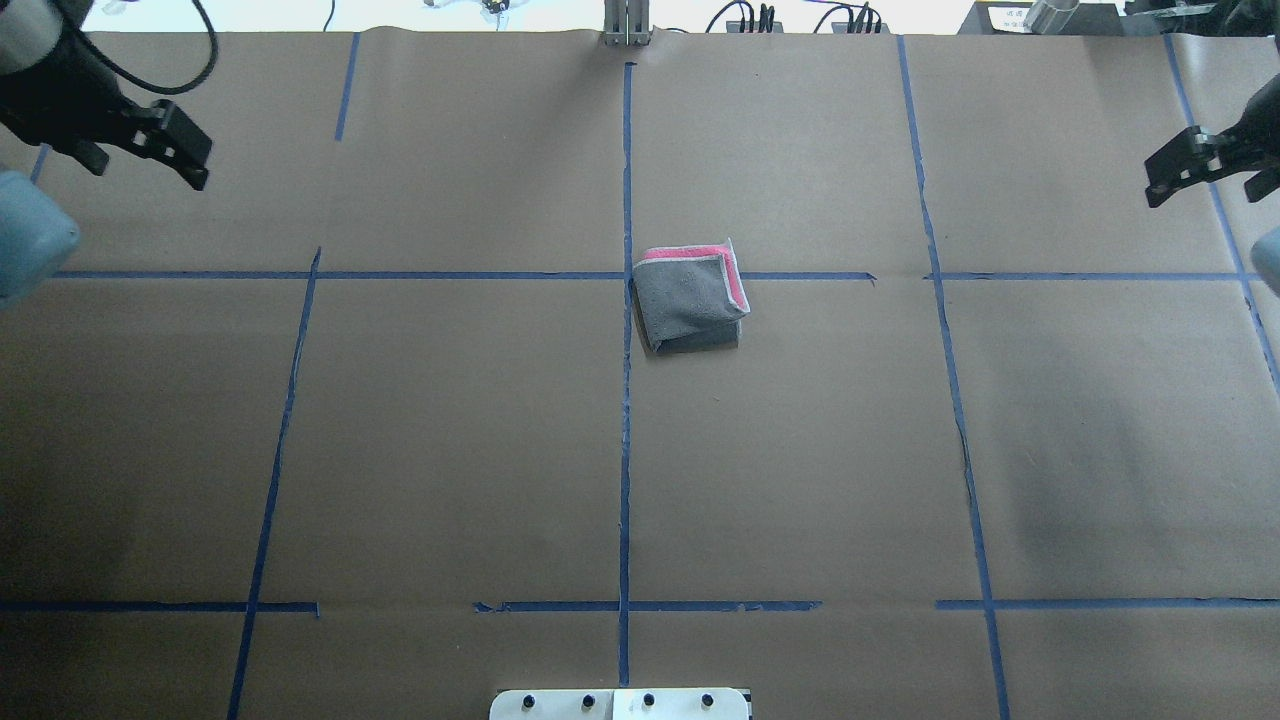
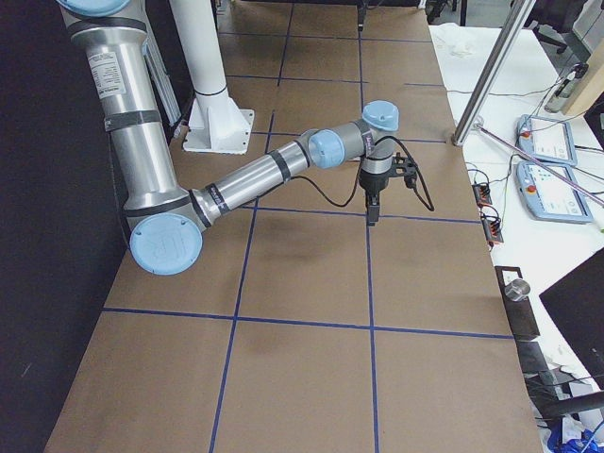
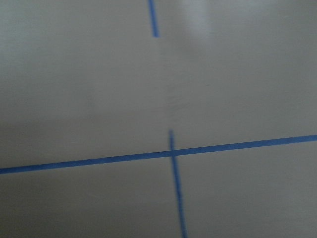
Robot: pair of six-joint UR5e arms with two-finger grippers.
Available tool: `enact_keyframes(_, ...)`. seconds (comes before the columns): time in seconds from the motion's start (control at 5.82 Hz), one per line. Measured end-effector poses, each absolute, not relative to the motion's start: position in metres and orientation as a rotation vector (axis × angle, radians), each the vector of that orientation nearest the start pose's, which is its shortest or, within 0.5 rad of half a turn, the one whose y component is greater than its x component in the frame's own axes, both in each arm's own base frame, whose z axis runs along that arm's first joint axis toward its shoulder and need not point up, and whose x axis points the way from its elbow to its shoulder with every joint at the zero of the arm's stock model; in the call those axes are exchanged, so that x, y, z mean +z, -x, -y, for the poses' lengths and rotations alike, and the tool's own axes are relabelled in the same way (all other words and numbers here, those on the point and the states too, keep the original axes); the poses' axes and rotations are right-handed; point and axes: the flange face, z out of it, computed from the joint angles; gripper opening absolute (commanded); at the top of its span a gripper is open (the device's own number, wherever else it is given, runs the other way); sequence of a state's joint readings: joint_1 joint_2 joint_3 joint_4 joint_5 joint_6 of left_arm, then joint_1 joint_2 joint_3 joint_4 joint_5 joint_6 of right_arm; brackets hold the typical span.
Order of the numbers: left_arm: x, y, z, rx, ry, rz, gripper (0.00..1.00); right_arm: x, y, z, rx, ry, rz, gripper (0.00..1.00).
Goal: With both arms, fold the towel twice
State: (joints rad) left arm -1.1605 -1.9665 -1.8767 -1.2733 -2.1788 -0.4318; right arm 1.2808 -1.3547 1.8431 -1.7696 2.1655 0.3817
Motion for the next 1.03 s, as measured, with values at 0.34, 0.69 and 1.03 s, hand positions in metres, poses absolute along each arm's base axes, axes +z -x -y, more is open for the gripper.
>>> enact_keyframes(0.34,0.443,-0.062,0.568,0.159,-0.069,-0.691,1.0,0.503,-0.003,0.527,-0.094,-0.056,0.656,1.0)
enact_keyframes(0.69,0.558,0.033,0.573,0.204,-0.016,-0.727,1.0,0.577,-0.058,0.491,-0.121,-0.012,0.743,1.0)
enact_keyframes(1.03,0.673,0.068,0.553,0.245,0.001,-0.772,1.0,0.626,-0.086,0.465,-0.128,0.009,0.791,1.0)
